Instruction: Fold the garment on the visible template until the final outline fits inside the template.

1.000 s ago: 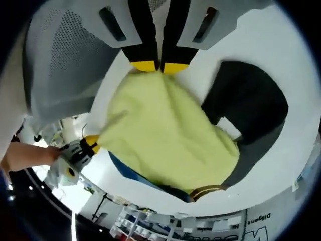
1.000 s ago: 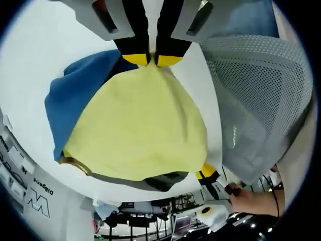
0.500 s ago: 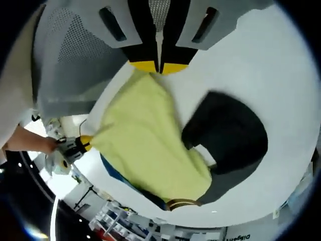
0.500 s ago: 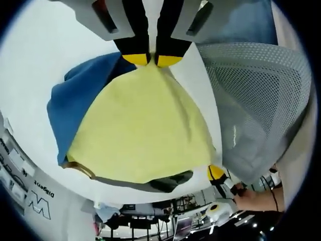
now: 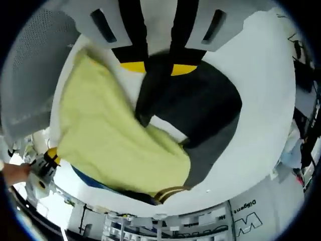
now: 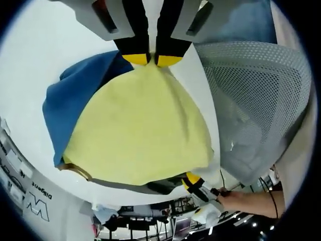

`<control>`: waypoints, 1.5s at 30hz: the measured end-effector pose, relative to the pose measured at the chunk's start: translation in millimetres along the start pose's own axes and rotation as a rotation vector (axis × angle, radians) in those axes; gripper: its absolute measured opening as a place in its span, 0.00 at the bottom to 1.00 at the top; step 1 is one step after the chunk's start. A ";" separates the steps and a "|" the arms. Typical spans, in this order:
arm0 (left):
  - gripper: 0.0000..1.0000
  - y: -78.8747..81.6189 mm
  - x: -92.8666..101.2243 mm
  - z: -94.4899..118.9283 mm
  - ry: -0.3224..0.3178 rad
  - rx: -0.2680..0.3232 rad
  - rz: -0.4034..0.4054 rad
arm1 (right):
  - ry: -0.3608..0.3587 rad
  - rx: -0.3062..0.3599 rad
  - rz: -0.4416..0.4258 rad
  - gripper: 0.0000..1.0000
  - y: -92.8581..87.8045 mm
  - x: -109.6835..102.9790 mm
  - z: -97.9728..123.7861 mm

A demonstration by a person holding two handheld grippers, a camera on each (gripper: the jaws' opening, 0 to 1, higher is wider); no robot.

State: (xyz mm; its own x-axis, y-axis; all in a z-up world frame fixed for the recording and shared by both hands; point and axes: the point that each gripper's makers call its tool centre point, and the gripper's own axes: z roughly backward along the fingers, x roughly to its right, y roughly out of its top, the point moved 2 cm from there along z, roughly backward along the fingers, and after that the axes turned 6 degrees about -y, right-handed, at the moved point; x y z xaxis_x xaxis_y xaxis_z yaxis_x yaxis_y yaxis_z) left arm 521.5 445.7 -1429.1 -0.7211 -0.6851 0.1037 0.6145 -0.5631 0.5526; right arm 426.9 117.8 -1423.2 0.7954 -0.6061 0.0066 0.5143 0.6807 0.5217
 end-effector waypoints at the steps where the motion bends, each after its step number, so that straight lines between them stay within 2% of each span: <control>1: 0.10 -2.2 -3.3 0.9 -0.002 -0.014 -0.012 | 0.002 0.000 -0.001 0.00 -0.3 -0.2 -0.2; 5: 0.07 -9.9 -18.5 13.3 0.000 -0.049 -0.023 | 0.005 -0.001 -0.007 0.00 -1.7 -0.4 -1.0; 7: 0.07 -16.7 -33.7 21.6 0.026 -0.083 -0.062 | 0.007 -0.001 -0.011 0.00 -1.8 -0.7 -1.2; 10: 0.07 -29.7 -68.3 40.2 0.095 -0.180 -0.164 | 0.010 -0.003 -0.013 0.00 -2.4 -0.9 -2.3; 15: 0.07 -30.8 -92.1 51.8 0.090 -0.217 -0.158 | 0.015 -0.006 -0.015 0.00 -2.3 -0.6 -2.7; 16: 0.09 -29.7 -89.8 53.4 0.066 -0.202 -0.093 | 0.016 -0.007 -0.015 0.00 -2.4 -0.5 -2.6; 17: 0.11 -24.7 -91.2 55.3 0.069 -0.165 -0.052 | 0.018 -0.008 -0.016 0.00 -2.3 -0.3 -2.6; 19: 0.17 -16.4 -91.6 60.9 0.039 -0.071 0.123 | 0.019 -0.009 -0.019 0.00 -2.2 -0.3 -2.7; 21: 0.21 -16.4 -94.4 66.9 0.023 -0.017 0.243 | 0.019 -0.009 -0.020 0.00 -2.3 -0.4 -2.8; 23: 0.22 -26.3 -103.1 70.7 0.059 -0.029 0.260 | 0.020 -0.009 -0.023 0.00 -1.7 -0.8 -2.5; 24: 0.22 -30.6 -103.9 71.2 0.053 -0.034 0.282 | 0.021 -0.009 -0.023 0.00 -2.5 -0.3 -3.4; 27: 0.24 -44.8 -110.8 69.1 0.068 -0.029 0.391 | 0.021 -0.009 -0.026 0.00 -2.5 -0.5 -3.3; 31: 0.27 -45.5 -110.9 57.8 0.066 0.001 0.516 | 0.023 -0.011 -0.026 0.00 -2.7 -0.5 -3.3; 34: 0.31 -41.6 -103.9 47.9 0.048 0.020 0.632 | 0.024 -0.012 -0.027 0.00 -2.7 -0.4 -3.4; 35: 0.33 -48.1 -105.6 47.7 0.083 -0.011 0.654 | 0.025 -0.012 -0.028 0.00 -2.9 -0.2 -3.8; 36: 0.28 -44.6 -107.8 45.4 0.083 0.003 0.628 | 0.025 -0.012 -0.028 0.00 -3.1 0.1 -4.1; 37: 0.23 -47.2 -110.3 46.0 0.106 -0.013 0.645 | 0.025 -0.013 -0.028 0.00 -3.3 0.1 -4.4; 40: 0.13 -40.0 -96.3 51.0 0.103 0.003 0.637 | 0.026 -0.013 -0.028 0.00 -3.1 -0.1 -5.2; 41: 0.11 -42.8 -106.7 46.2 0.100 0.017 0.621 | 0.026 -0.013 -0.028 0.00 -3.1 -0.2 -5.3; 42: 0.09 -41.4 -108.7 47.8 0.107 0.019 0.602 | 0.026 -0.012 -0.028 0.00 -2.9 -0.2 -5.2; 44: 0.09 -34.4 -121.3 56.5 0.157 0.046 0.516 | 0.026 -0.011 -0.030 0.00 -3.5 0.2 -5.8; 45: 0.09 -31.8 -128.4 62.9 0.183 0.035 0.470 | 0.026 -0.010 -0.030 0.00 -3.7 0.3 -6.0</control>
State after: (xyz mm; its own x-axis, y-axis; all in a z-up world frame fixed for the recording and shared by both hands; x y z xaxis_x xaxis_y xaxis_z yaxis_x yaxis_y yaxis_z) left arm 574.4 580.6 -1408.0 -0.2991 -0.9325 0.2026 0.8458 -0.1608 0.5086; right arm 427.2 117.6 -1430.2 0.7878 -0.6151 -0.0312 0.5409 0.6668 0.5126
